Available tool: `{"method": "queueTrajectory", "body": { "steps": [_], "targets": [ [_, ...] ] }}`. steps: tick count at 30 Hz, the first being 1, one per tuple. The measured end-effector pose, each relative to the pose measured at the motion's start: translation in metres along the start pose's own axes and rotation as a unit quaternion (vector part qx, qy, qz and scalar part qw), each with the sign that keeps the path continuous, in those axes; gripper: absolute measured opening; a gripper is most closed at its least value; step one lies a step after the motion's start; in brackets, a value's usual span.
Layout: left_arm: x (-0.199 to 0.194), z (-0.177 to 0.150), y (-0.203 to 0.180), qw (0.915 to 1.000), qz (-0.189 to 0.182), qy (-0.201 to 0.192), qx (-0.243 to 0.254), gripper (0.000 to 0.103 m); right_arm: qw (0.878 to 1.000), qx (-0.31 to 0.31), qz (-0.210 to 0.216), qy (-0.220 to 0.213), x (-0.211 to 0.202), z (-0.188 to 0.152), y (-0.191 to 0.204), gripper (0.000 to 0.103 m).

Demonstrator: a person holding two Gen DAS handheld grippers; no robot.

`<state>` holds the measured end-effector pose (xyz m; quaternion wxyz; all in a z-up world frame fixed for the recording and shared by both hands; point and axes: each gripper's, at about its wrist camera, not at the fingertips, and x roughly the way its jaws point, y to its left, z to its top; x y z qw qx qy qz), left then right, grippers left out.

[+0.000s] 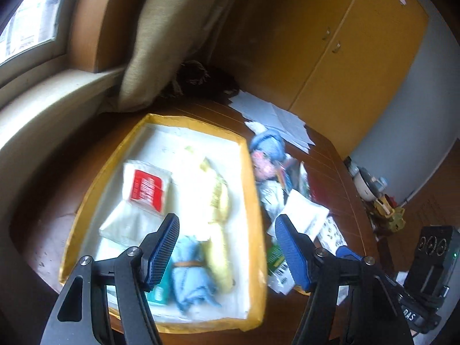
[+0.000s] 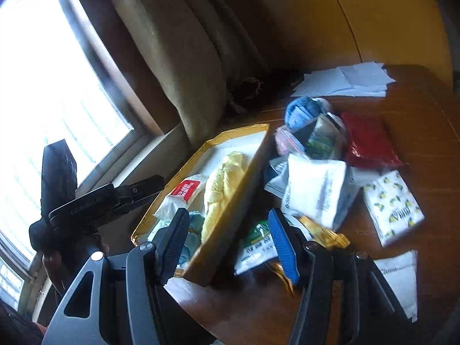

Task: Organize soft objects
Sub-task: 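Grasp a white packet with left tool while right tool grasps the lemon-print tissue pack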

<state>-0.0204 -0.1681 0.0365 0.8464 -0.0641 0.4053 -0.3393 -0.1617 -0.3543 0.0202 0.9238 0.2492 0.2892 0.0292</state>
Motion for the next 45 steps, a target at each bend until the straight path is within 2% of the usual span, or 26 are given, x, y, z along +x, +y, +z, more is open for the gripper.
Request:
{"method": "queueTrajectory", "body": {
  "steps": [4, 7, 11, 14, 17, 19, 25, 28, 29, 31, 35, 36, 38, 39, 41, 42, 45],
  "targets": [
    [0.009, -0.005, -0.041, 0.9982, -0.027, 0.017, 0.051, 0.072, 0.999, 0.050, -0.012, 0.000, -0.015, -0.002, -0.035, 0.057],
    [0.033, -0.009, -0.070, 0.9917, -0.046, 0.059, 0.105, 0.076, 0.997, 0.066, -0.025, -0.006, -0.028, -0.001, -0.056, 0.057],
    [0.066, -0.013, -0.096, 0.9815, -0.035, 0.100, 0.159, 0.076, 0.995, 0.085, -0.049, -0.013, -0.038, 0.001, -0.082, 0.057],
    [0.081, -0.011, -0.102, 0.9803, -0.041, 0.112, 0.157, 0.076, 0.993, 0.092, -0.079, -0.015, -0.036, 0.008, -0.101, 0.057],
    [0.093, -0.006, -0.106, 0.9835, -0.034, 0.107, 0.142, 0.076, 0.989, 0.092, -0.115, -0.010, -0.027, 0.017, -0.113, 0.062],
    [0.101, -0.001, -0.109, 0.9844, -0.030, 0.104, 0.139, 0.076, 0.986, 0.087, -0.139, -0.008, -0.022, 0.023, -0.117, 0.070],
    [0.130, 0.004, -0.110, 0.9856, -0.019, 0.126, 0.112, 0.076, 0.986, 0.089, -0.138, 0.037, 0.006, 0.029, -0.132, 0.072],
    [0.139, 0.007, -0.108, 0.9866, -0.009, 0.131, 0.097, 0.076, 0.985, 0.069, -0.151, 0.046, 0.012, 0.026, -0.127, 0.072],
    [0.142, 0.007, -0.109, 0.9864, -0.002, 0.132, 0.098, 0.076, 0.985, 0.064, -0.155, 0.050, 0.015, 0.024, -0.125, 0.072],
    [0.148, 0.008, -0.112, 0.9858, 0.034, 0.127, 0.104, 0.076, 0.982, 0.051, -0.170, 0.061, 0.019, 0.020, -0.122, 0.072],
    [0.153, 0.002, -0.119, 0.9848, 0.028, 0.123, 0.119, 0.076, 0.980, 0.033, -0.187, 0.065, 0.022, 0.014, -0.116, 0.072],
    [0.154, 0.001, -0.120, 0.9844, 0.028, 0.124, 0.122, 0.073, 0.979, 0.031, -0.190, 0.065, 0.023, 0.014, -0.114, 0.072],
    [0.152, -0.003, -0.120, 0.9842, 0.031, 0.119, 0.127, 0.058, 0.977, 0.021, -0.200, 0.065, 0.025, 0.014, -0.112, 0.072],
    [0.150, -0.003, -0.119, 0.9849, 0.024, 0.117, 0.125, 0.047, 0.977, 0.018, -0.205, 0.064, 0.026, 0.014, -0.111, 0.072],
    [0.146, -0.003, -0.114, 0.9870, 0.012, 0.117, 0.109, 0.041, 0.972, 0.010, -0.226, 0.061, 0.028, 0.012, -0.109, 0.064],
    [0.143, -0.003, -0.112, 0.9882, 0.009, 0.114, 0.102, 0.037, 0.970, 0.010, -0.237, 0.058, 0.029, 0.012, -0.107, 0.055],
    [0.133, 0.000, -0.103, 0.9918, -0.025, 0.100, 0.076, 0.016, 0.969, 0.021, -0.238, 0.054, 0.027, 0.013, -0.110, 0.052]
  ]
}}
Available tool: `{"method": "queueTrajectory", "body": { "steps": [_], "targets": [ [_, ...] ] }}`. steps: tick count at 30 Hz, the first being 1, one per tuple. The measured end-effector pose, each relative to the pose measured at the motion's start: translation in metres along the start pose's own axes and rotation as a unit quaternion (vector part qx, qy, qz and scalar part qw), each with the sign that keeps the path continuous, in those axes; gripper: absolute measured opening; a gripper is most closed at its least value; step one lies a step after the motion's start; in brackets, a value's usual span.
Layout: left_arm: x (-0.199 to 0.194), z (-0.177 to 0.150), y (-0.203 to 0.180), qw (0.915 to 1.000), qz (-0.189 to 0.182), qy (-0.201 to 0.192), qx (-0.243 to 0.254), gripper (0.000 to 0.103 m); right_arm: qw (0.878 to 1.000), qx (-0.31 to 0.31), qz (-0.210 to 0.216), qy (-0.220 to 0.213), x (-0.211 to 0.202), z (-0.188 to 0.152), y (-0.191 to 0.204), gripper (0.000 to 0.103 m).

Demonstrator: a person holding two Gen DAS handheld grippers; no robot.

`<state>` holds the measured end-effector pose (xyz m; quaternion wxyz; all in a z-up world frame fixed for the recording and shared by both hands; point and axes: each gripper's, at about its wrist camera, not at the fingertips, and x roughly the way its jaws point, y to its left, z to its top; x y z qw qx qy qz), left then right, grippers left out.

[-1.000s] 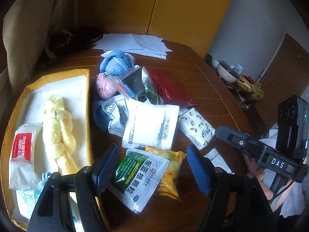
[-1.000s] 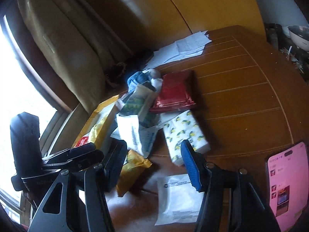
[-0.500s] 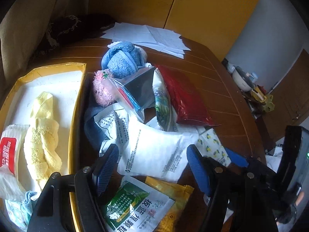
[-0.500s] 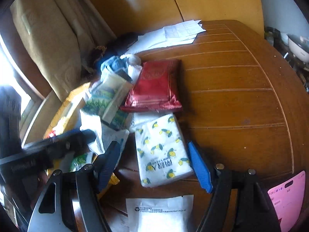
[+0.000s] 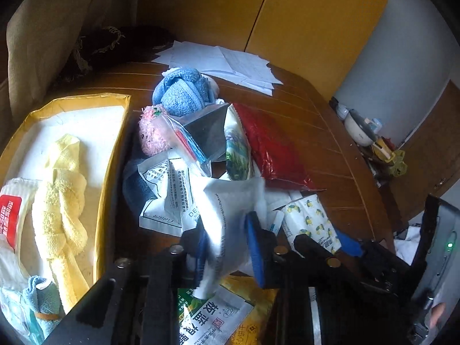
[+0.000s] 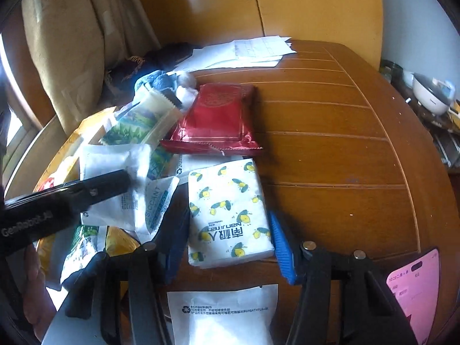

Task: Organize soft objects
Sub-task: 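Grasp a white packet with left tool while right tool grasps the lemon-print tissue pack, then carry both packs over the tray and open both tools to release them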

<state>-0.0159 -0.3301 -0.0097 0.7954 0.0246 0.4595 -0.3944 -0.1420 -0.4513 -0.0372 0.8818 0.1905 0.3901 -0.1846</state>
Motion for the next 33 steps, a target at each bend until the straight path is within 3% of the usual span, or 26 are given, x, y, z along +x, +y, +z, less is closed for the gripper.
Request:
{"method": "queueTrajectory", "body": {
  "steps": [1, 12, 17, 24, 33],
  "targets": [
    [-0.003, 0.001, 0.003, 0.9998, -0.017, -0.001, -0.011, 0.010, 1.000, 0.000, -0.002, 0.000, 0.000, 0.001, -0.001, 0.052],
    [-0.034, 0.003, 0.001, 0.9944, -0.095, -0.027, -0.038, 0.009, 0.998, 0.040, 0.016, -0.035, -0.022, -0.002, -0.013, 0.048],
    [-0.050, 0.003, 0.009, 0.9878, -0.136, -0.040, -0.064, 0.009, 0.992, 0.078, 0.070, -0.072, -0.045, -0.005, -0.026, 0.048],
    [-0.094, -0.004, 0.051, 0.9822, -0.127, -0.082, -0.112, 0.009, 0.982, 0.064, 0.141, -0.111, -0.071, -0.001, -0.001, 0.049],
    [-0.126, -0.007, 0.122, 0.9732, -0.079, -0.128, -0.174, 0.009, 0.974, 0.003, 0.205, -0.093, -0.068, 0.019, 0.066, 0.049]
  ]
}}
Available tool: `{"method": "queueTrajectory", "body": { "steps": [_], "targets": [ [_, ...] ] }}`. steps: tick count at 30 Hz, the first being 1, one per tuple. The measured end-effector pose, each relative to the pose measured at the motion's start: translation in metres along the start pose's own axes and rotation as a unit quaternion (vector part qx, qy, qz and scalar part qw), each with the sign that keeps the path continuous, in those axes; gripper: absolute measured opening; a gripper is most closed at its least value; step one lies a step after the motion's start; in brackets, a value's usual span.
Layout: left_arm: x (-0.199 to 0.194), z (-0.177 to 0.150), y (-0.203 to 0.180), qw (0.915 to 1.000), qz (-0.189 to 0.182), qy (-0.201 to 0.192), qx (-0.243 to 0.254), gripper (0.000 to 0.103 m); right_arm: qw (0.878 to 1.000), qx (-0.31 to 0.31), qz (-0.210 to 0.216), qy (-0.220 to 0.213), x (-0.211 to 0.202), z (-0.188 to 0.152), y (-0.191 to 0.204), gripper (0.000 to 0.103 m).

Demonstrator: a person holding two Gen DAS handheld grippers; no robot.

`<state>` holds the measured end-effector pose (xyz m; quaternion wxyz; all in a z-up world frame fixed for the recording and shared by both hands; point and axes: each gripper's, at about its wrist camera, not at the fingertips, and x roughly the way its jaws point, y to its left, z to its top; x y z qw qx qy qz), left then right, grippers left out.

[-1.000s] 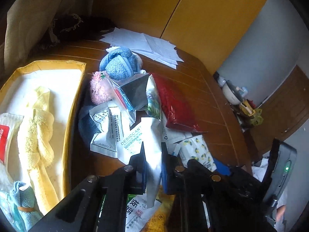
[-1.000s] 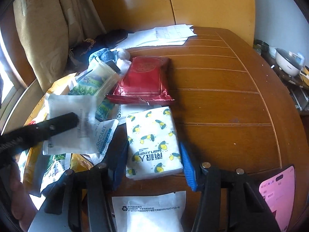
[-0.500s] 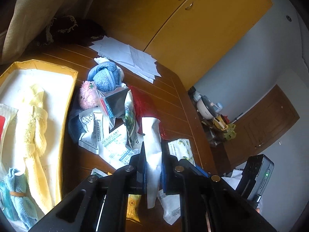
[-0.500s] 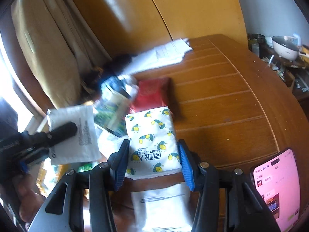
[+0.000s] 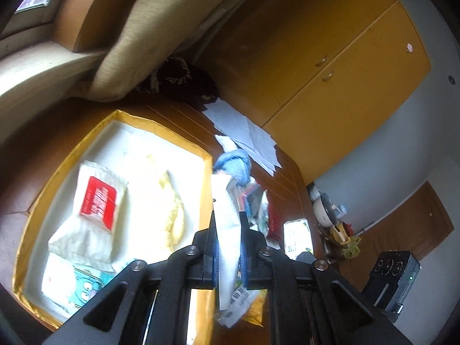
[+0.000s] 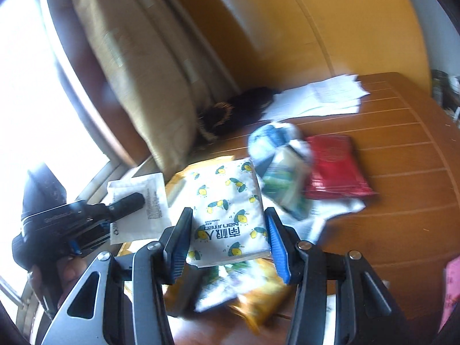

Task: Organize soft objects
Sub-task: 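Carry both packs over the tray and open both tools to release them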

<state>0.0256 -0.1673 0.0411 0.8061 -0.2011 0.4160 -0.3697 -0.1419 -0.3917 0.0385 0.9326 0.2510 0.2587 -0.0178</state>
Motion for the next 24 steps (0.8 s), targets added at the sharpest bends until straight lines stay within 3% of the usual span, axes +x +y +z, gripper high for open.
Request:
{"method": "queueTrajectory", "body": {
  "steps": [6, 11, 20, 24],
  "targets": [
    [0.003, 0.024, 0.029, 0.9993, 0.031, -0.010, -0.020, 0.009, 0.999, -0.025, 0.011, 0.034, 0.047, 0.019, 0.032, 0.049],
    [0.027, 0.045, 0.046, 0.9977, 0.050, 0.010, -0.046, 0.009, 0.997, -0.017, 0.017, 0.070, 0.096, 0.039, 0.050, 0.049],
    [0.059, 0.080, 0.062, 0.9955, 0.082, 0.019, -0.043, 0.009, 0.991, -0.025, -0.062, 0.116, 0.159, 0.038, 0.061, 0.049],
    [0.082, 0.083, 0.073, 0.9922, 0.111, 0.039, -0.042, 0.009, 0.989, -0.033, -0.073, 0.124, 0.170, 0.036, 0.061, 0.050]
  ]
}}
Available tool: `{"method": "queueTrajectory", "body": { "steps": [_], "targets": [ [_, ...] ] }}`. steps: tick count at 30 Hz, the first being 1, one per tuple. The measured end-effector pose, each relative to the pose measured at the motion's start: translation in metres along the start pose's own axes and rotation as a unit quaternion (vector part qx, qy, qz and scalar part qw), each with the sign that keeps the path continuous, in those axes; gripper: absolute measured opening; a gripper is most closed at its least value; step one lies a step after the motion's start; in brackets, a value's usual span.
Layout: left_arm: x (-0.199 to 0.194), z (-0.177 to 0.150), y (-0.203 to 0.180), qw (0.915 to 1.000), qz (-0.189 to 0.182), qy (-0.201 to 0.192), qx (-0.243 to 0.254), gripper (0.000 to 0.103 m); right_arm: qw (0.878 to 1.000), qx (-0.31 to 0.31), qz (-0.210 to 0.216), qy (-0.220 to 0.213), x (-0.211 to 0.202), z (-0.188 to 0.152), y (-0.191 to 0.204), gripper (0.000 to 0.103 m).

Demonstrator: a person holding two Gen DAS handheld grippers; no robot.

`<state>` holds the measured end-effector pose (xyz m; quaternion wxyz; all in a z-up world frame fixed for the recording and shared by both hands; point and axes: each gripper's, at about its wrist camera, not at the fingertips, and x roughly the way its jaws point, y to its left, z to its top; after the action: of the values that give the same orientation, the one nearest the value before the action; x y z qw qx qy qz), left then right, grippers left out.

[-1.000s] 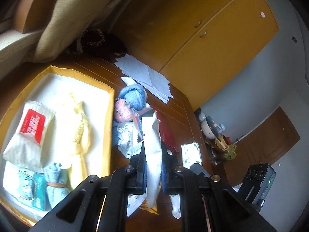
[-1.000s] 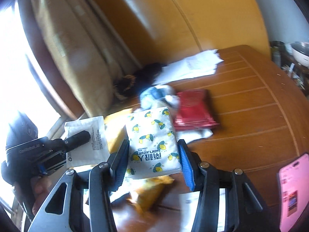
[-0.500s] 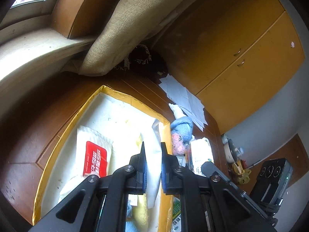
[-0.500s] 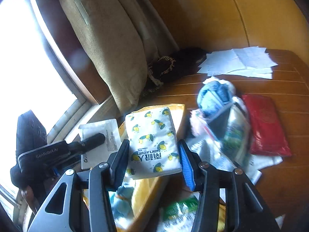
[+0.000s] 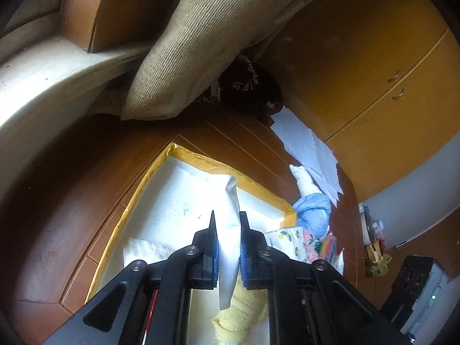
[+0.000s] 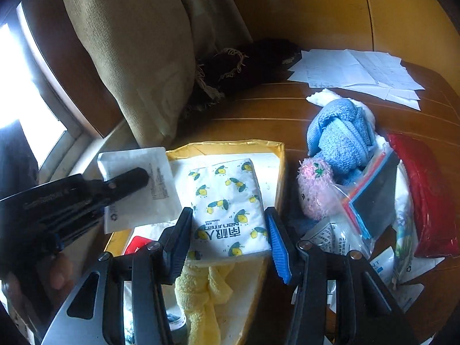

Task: Organize soft objects
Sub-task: 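Carry both packs over the tray and open both tools to release them, then move right tool to the white sealed packet while left tool approaches a white paper packet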

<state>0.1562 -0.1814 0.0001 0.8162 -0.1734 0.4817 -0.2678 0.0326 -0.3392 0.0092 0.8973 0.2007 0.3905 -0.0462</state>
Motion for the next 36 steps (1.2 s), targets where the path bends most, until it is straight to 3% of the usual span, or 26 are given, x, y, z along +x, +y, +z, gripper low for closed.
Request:
{"method": "queueTrajectory", "body": {
  "steps": [5, 8, 11, 13, 18, 21, 23, 26, 29, 36],
  "targets": [
    [0.016, 0.002, 0.012, 0.9990, 0.041, 0.006, -0.018, 0.012, 1.000, -0.009, 0.001, 0.003, 0.008, -0.001, 0.002, 0.052],
    [0.022, 0.000, 0.022, 0.9974, 0.053, 0.016, -0.045, 0.043, 1.000, 0.001, 0.012, 0.008, 0.009, -0.001, 0.001, 0.053],
    [0.014, -0.006, 0.021, 0.9974, 0.043, 0.019, -0.055, 0.054, 0.999, 0.011, 0.030, 0.000, 0.001, -0.001, 0.001, 0.058],
    [0.002, -0.011, 0.016, 0.9976, 0.040, 0.018, -0.053, 0.069, 0.999, 0.014, 0.047, -0.013, -0.011, -0.002, 0.007, 0.061],
    [-0.047, -0.045, -0.010, 0.9992, 0.019, -0.022, -0.025, 0.076, 0.989, -0.022, 0.121, -0.076, -0.070, -0.020, -0.004, 0.068],
    [-0.066, -0.083, -0.033, 0.9991, 0.005, -0.040, 0.013, 0.079, 0.983, -0.043, 0.136, -0.117, -0.108, -0.045, -0.024, 0.073],
    [-0.069, -0.105, -0.049, 0.9985, -0.007, -0.039, 0.039, 0.079, 0.982, -0.036, 0.145, -0.115, -0.124, -0.063, -0.042, 0.073],
    [-0.056, -0.127, -0.075, 0.9967, -0.040, -0.003, 0.070, 0.079, 0.981, -0.020, 0.170, -0.090, -0.136, -0.091, -0.071, 0.073],
    [-0.049, -0.140, -0.100, 0.9928, -0.061, 0.025, 0.100, 0.079, 0.985, -0.001, 0.159, -0.072, -0.143, -0.116, -0.097, 0.073],
    [-0.042, -0.177, -0.138, 0.9738, -0.042, 0.061, 0.215, 0.079, 0.993, -0.003, 0.108, -0.054, -0.154, -0.147, -0.124, 0.073]
  ]
}}
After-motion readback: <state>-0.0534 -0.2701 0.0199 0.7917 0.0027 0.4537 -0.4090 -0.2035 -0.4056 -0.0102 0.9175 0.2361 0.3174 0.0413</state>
